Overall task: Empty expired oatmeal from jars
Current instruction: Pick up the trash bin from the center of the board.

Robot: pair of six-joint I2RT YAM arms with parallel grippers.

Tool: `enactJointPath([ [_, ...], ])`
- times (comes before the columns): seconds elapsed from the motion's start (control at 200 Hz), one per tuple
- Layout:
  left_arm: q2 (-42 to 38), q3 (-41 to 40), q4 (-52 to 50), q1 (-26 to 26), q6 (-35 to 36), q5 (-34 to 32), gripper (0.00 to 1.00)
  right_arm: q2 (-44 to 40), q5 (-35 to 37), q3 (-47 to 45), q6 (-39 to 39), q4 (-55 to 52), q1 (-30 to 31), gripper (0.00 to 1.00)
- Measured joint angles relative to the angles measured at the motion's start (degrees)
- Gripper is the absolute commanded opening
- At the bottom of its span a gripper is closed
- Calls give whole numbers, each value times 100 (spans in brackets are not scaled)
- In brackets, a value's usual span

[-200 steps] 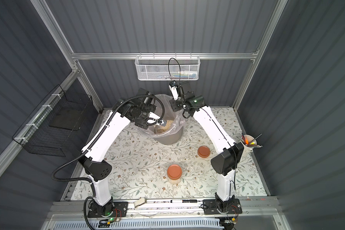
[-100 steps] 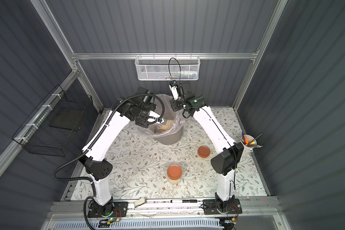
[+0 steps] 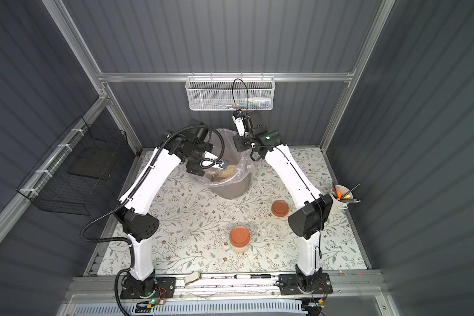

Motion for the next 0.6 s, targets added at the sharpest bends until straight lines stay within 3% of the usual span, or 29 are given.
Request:
enactJointPath([
  [0.205, -116, 4, 59, 212, -98, 105, 0, 2, -103, -7, 101, 31, -11, 2],
  [0.495, 125, -111, 304, -79, -273, 769, 0, 2, -146, -55, 149, 81, -31, 2],
  [0.6, 289, -166, 433, 26, -562, 1309, 0, 2, -149, -66, 146, 94, -31, 3],
])
